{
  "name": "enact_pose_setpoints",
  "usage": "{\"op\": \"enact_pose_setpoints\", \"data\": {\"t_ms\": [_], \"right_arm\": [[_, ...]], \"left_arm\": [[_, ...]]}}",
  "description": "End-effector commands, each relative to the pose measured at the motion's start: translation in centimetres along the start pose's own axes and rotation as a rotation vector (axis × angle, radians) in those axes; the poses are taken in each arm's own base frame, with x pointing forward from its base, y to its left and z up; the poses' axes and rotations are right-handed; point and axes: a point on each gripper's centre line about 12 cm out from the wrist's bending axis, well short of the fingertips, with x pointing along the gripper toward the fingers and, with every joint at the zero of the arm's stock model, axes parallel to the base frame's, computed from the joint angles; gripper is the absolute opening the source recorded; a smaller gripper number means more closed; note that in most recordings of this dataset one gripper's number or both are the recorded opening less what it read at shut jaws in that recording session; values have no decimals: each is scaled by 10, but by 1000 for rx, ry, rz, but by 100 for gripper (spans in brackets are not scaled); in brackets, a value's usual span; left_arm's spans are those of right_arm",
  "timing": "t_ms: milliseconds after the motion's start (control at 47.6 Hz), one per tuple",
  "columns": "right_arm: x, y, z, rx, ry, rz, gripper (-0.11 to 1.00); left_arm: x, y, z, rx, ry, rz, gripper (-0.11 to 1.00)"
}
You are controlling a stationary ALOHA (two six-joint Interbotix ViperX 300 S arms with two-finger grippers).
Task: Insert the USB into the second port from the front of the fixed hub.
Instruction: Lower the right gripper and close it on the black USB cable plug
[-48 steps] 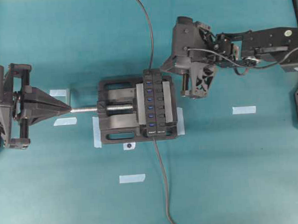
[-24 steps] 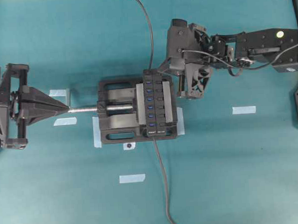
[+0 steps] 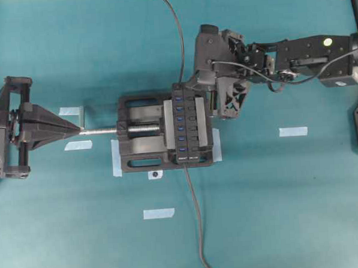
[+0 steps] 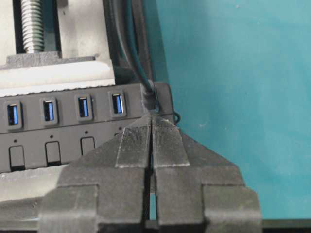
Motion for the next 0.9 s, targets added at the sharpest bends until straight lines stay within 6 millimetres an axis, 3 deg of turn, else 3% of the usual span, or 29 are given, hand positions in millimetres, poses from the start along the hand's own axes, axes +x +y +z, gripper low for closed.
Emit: {"op": "enact_pose_setpoints", "data": {"t_ms": [0,315,441,651,882], "right_arm": [[-5,-1,14,4,-38,-4,-1],[-6,-2,18,12,-47,-5,12],[-5,-2,17,12,-46,-5,33],[-3,-2,16,15,-46,-4,86],[1,-2,16,15,-63,-5,85]], "left_arm": [[0,-1,6,-1,-17,-2,0],[-1,-1,7,-3,-21,-3,0],[-3,-1,7,-3,-27,-3,0],[-4,-1,8,-1,-35,-3,0],[-4,-1,6,-3,-31,-3,0]]}}
